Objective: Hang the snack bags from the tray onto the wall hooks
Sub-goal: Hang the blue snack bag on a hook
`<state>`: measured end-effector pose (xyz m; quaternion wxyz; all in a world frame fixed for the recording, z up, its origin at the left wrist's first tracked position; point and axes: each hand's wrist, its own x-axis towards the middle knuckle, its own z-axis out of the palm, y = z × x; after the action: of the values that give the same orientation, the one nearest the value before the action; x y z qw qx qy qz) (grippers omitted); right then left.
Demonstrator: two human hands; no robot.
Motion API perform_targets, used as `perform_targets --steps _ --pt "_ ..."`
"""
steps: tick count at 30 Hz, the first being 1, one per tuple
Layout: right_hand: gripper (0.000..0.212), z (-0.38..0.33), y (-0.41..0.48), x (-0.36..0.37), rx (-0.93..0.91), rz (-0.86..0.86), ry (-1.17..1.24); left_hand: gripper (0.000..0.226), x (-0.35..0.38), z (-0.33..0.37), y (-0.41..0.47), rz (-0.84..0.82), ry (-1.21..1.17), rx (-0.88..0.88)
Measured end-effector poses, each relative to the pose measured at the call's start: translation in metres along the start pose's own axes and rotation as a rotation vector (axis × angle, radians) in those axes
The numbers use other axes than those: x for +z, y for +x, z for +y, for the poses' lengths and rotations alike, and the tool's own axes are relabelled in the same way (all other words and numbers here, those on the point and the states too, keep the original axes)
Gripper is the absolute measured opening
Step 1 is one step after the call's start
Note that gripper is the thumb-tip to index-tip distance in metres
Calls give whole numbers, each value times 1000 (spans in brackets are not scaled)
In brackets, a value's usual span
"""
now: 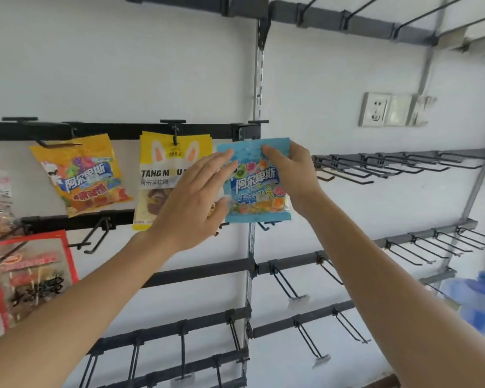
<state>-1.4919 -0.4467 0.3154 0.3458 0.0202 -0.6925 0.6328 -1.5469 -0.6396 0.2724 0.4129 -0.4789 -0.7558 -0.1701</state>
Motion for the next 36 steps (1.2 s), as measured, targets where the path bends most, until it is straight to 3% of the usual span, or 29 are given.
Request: perform_targets --steps 4,10,20,27,32,36 --pt "17 -2 26 6 -77 -73 -18 56 13 -7 28 130 17 -27" --pt "23 1 45 -7 -34 -194 36 63 33 -4 56 198 139 -67" --pt "13 10 59 -8 47 -263 98 42 31 -12 71 290 108 -35" --pt "10 29 72 4 39 -222 22 33 38 -21 82 219 223 -38" --pt "13 48 76 11 20 -109 -26 39 47 -29 82 114 251 -119" --pt "16 66 75 8 82 -141 -95 48 48 -30 83 20 246 -207"
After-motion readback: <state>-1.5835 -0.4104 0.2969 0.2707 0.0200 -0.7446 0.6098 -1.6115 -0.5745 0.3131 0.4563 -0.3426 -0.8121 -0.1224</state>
